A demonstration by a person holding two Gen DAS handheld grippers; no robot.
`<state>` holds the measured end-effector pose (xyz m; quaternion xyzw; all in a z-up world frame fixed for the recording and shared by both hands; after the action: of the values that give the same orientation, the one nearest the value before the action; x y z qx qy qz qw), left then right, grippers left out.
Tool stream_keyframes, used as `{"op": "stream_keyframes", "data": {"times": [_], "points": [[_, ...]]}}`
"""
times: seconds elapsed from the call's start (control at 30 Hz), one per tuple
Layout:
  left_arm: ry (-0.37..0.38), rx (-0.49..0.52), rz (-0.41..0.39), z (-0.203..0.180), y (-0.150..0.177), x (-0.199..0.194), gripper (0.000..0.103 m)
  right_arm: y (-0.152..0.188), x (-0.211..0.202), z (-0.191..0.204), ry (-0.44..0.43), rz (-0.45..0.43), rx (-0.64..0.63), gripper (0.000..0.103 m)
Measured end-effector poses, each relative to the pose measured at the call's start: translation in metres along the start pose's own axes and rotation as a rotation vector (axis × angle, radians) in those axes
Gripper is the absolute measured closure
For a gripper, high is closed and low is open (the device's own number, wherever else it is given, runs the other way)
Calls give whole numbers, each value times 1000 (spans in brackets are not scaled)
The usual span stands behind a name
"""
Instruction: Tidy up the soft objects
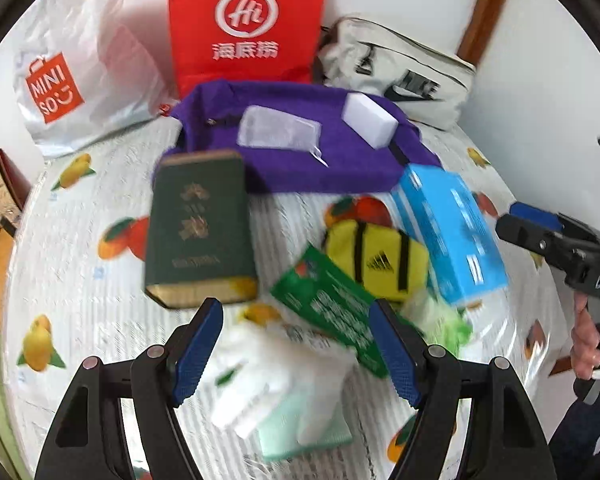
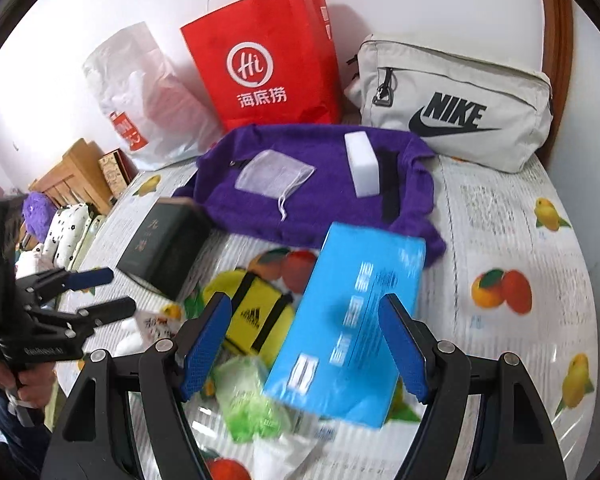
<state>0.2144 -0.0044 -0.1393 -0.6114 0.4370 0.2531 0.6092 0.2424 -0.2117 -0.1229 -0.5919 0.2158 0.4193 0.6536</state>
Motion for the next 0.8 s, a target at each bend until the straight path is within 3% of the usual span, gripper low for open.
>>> {"op": "stream_keyframes", "data": {"times": [0.1,0.23,0.47,0.53,0.6,0.8], "points": [[14,39,-26,-12,13,2,23,15,-3,3,-4,7,-2,28],[-32,76,-2,-16,23,18,23,32,-4,4,3,19,-3,28],[-27,66,47,-12,25,47,25,51,-1,1,7,44,5,28],[3,59,44,-13,24,50,36,55,0,0,5,51,9,28],[32,63,68,-14,25,55,63,59,0,-1,6,53,12,28],[53,52,65,-14,26,52,86,66,-2,0,0,57,11,28]]}}
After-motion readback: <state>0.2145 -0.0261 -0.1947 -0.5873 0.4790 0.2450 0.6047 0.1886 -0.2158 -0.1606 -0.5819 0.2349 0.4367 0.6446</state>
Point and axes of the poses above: each gripper's, at about its wrist camera, not at the fingertips, and x roughly the way its jaws point, z to its left, y to its underside, the point moved 5 cm from there along x, roughly the way its jaws point, and after that the axes turned 2 degrees about x, right-handed, at the moved point
